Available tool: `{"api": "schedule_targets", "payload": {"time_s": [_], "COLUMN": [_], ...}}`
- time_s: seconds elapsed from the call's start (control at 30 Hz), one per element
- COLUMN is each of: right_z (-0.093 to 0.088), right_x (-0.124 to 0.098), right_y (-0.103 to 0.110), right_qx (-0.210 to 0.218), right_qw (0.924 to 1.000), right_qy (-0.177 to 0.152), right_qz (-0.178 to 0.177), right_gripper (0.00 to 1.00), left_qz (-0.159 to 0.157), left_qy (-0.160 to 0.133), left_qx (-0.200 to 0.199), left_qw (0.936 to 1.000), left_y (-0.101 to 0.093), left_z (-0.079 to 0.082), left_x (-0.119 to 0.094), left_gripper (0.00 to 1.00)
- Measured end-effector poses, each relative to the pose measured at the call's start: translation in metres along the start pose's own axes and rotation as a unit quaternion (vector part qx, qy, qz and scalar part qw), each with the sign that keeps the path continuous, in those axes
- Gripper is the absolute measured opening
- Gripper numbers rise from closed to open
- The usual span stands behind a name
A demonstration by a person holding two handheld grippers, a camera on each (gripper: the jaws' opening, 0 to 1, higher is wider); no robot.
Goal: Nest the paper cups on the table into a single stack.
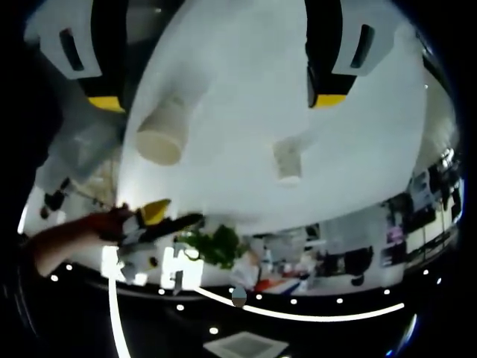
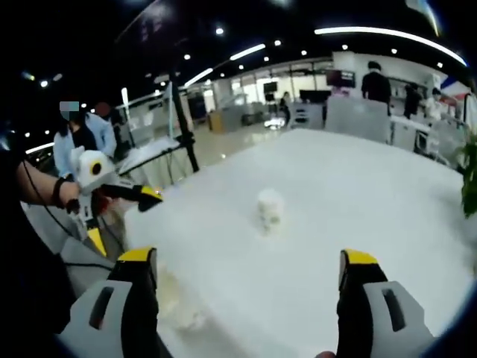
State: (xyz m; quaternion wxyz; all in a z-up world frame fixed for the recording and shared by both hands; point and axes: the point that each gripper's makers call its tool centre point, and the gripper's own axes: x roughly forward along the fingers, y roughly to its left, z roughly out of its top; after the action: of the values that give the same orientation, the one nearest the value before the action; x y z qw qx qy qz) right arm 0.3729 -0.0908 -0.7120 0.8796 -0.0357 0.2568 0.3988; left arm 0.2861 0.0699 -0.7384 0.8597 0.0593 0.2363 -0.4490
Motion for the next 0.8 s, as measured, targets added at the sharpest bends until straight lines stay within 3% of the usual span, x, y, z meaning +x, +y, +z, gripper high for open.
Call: {"api": "schedule_targets", "payload": {"time_s": [0.5,0.8], "right_z": [0.039,0.036], "right_x": [0.07,0.101], "right_y": [-0.016,-0.022], "right_qx": [-0.045,-0.062], "right_qw": [0.9987,0.9967], "right_qy": [0.007,0.034], "right_qz": [0.025,0.039], "right_gripper": [0.95,0.93], "left_qz": [0.011,0.019], "left_qy": [0.001,-0.003], "left_qx": [-0.012,-0.021], "left_qw": [0.9999,0.9996], "left_y": [0.012,0.016], "left_z": [-0.003,-0.002], "left_x": [0.002,-0.002], "left_gripper": [0.98,0.98]}}
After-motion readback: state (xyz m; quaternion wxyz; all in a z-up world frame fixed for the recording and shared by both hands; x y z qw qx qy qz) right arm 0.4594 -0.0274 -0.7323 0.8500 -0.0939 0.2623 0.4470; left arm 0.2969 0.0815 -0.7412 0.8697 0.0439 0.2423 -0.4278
